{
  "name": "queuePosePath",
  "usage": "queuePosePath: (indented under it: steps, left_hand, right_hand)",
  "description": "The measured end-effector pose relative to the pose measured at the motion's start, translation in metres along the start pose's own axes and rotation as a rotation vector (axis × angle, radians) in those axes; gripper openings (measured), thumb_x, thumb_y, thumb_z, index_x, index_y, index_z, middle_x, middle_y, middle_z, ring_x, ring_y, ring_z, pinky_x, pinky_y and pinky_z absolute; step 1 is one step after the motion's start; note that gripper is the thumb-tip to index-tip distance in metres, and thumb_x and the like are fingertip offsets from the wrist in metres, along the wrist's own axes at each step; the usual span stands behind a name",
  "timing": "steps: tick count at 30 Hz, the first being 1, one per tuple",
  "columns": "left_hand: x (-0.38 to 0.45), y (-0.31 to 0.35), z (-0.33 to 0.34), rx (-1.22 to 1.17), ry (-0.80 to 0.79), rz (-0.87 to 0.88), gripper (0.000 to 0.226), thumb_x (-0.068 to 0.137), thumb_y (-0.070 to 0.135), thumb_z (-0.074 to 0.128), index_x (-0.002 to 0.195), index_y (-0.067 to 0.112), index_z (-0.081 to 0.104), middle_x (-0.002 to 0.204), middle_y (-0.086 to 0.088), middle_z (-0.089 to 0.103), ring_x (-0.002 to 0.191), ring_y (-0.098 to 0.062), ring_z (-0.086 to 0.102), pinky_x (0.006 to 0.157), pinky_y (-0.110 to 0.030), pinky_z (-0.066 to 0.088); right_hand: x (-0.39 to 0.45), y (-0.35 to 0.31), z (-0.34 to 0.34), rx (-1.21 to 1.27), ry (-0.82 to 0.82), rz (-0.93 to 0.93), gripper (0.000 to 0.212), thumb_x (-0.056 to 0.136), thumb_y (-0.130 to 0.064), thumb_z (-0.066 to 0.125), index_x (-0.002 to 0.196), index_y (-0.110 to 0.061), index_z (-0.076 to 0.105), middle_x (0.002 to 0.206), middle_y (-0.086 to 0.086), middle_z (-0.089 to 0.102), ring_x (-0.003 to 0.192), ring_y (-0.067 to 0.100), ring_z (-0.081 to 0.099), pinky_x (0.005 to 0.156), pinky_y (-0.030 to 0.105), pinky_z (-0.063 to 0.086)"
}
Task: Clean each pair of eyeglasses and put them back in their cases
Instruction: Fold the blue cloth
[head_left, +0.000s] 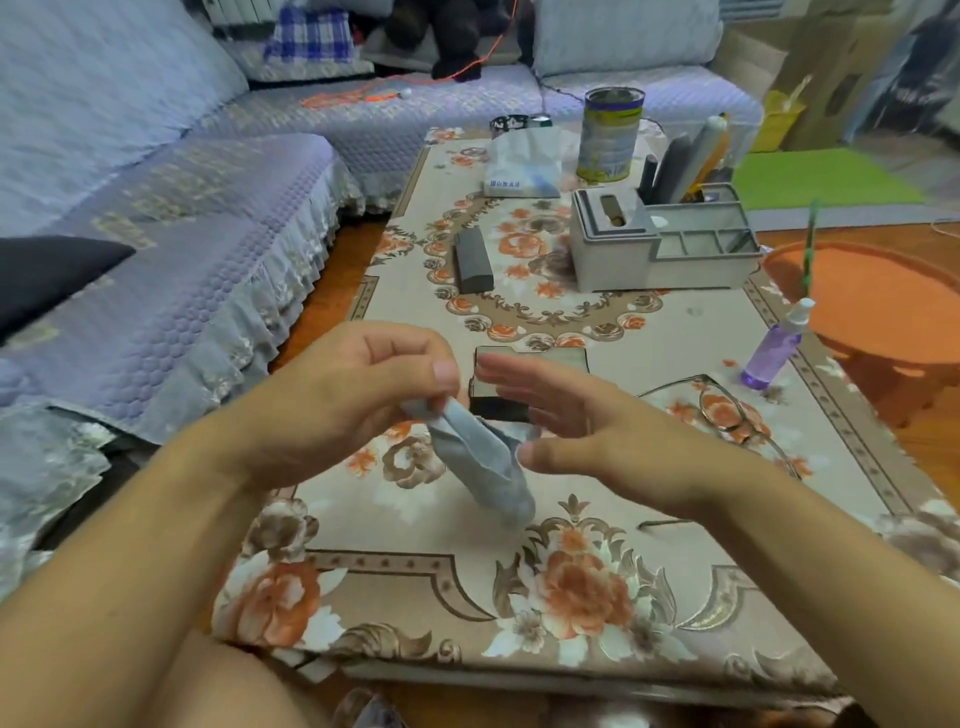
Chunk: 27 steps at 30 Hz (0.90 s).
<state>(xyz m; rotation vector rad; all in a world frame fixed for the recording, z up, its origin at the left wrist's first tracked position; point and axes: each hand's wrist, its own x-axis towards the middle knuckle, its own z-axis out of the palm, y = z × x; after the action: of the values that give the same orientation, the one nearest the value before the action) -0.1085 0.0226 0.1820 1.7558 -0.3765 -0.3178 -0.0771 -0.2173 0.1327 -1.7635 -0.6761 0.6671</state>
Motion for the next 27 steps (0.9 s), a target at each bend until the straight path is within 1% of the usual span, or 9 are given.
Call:
queuePosePath:
  steps: [2, 5, 9, 14, 15, 19, 23, 25, 27]
  left_hand:
    - [0.000, -0.001, 0.003, -0.006, 0.044, 0.026, 0.020, 0.078, 0.029, 0.074, 0.067, 0.017, 0.063, 0.077, -0.016, 0.051, 0.077, -0.028, 0.049, 0.072, -0.032, 0.046]
    - [-0.001, -0.006, 0.004, -0.068, 0.077, 0.008, 0.026, 0.077, 0.005, 0.075, 0.069, 0.020, 0.055, 0.078, -0.004, 0.054, 0.074, -0.022, 0.048, 0.068, -0.031, 0.044]
    - [-0.007, -0.014, 0.000, -0.182, 0.186, -0.054, 0.030, 0.074, -0.010, 0.062, 0.076, 0.019, 0.057, 0.084, 0.000, 0.062, 0.078, -0.018, 0.057, 0.066, -0.028, 0.050]
    - [-0.009, -0.022, 0.004, -0.153, 0.256, -0.084, 0.051, 0.083, -0.027, 0.051, 0.071, 0.021, 0.063, 0.085, -0.002, 0.063, 0.080, -0.017, 0.057, 0.070, -0.032, 0.045]
    - [-0.008, -0.024, 0.006, -0.154, 0.249, -0.082, 0.051, 0.083, -0.027, 0.051, 0.072, 0.021, 0.064, 0.086, -0.001, 0.063, 0.081, -0.017, 0.057, 0.070, -0.032, 0.045]
    - [-0.006, -0.028, 0.009, -0.202, 0.215, -0.157, 0.041, 0.072, -0.010, 0.064, 0.096, 0.022, 0.071, 0.095, -0.010, 0.066, 0.088, -0.028, 0.058, 0.071, -0.038, 0.043]
    - [-0.006, -0.028, 0.007, -0.312, 0.068, -0.266, 0.067, 0.075, -0.007, 0.067, 0.135, 0.022, 0.062, 0.130, -0.022, 0.066, 0.119, -0.042, 0.063, 0.094, -0.057, 0.048]
    - [-0.008, -0.027, 0.009, -0.384, 0.106, -0.247, 0.063, 0.076, -0.006, 0.070, 0.134, 0.018, 0.064, 0.128, -0.017, 0.069, 0.114, -0.037, 0.067, 0.086, -0.047, 0.059]
    - [-0.010, -0.025, 0.010, -0.451, 0.176, -0.174, 0.054, 0.076, -0.003, 0.074, 0.126, 0.017, 0.069, 0.114, -0.013, 0.074, 0.099, -0.028, 0.070, 0.074, -0.036, 0.062]
  right_hand:
    - [0.005, 0.000, 0.005, -0.099, -0.049, 0.001, 0.072, 0.091, -0.003, 0.070, 0.149, -0.035, 0.042, 0.140, -0.013, 0.058, 0.132, 0.001, 0.051, 0.114, 0.034, 0.039]
    - [0.007, 0.005, 0.015, -0.057, 0.040, -0.052, 0.049, 0.091, -0.003, 0.069, 0.134, -0.023, 0.058, 0.113, 0.013, 0.069, 0.102, 0.022, 0.066, 0.095, 0.046, 0.054]
    - [-0.007, 0.005, 0.001, 0.143, 0.108, -0.039, 0.034, 0.096, -0.008, 0.064, 0.128, -0.017, 0.064, 0.108, 0.023, 0.072, 0.104, 0.031, 0.070, 0.091, 0.040, 0.055]
    - [-0.017, 0.004, -0.010, -0.008, 0.277, -0.015, 0.017, 0.100, -0.011, 0.060, 0.094, -0.015, 0.076, 0.087, 0.006, 0.076, 0.080, 0.015, 0.067, 0.081, 0.040, 0.054]
    - [-0.019, 0.003, -0.012, -0.028, 0.333, -0.022, 0.018, 0.100, -0.014, 0.061, 0.091, -0.015, 0.076, 0.086, 0.005, 0.075, 0.078, 0.018, 0.067, 0.076, 0.040, 0.054]
    - [-0.024, -0.010, -0.021, -0.070, 0.510, -0.083, 0.020, 0.092, -0.033, 0.060, 0.085, -0.021, 0.074, 0.084, 0.016, 0.071, 0.078, 0.047, 0.062, 0.067, 0.067, 0.050]
    - [-0.027, -0.020, -0.028, -0.292, 0.443, -0.099, 0.024, 0.099, -0.027, 0.060, 0.077, -0.031, 0.069, 0.071, -0.007, 0.065, 0.067, 0.017, 0.059, 0.063, 0.045, 0.049]
    - [-0.031, -0.021, -0.033, -0.267, 0.407, -0.065, 0.024, 0.098, -0.025, 0.062, 0.077, -0.031, 0.070, 0.070, -0.009, 0.065, 0.067, 0.010, 0.058, 0.067, 0.036, 0.046]
    - [-0.036, -0.018, -0.041, -0.196, 0.305, 0.013, 0.013, 0.097, -0.027, 0.066, 0.086, -0.026, 0.073, 0.080, 0.000, 0.072, 0.074, 0.017, 0.064, 0.075, 0.038, 0.047]
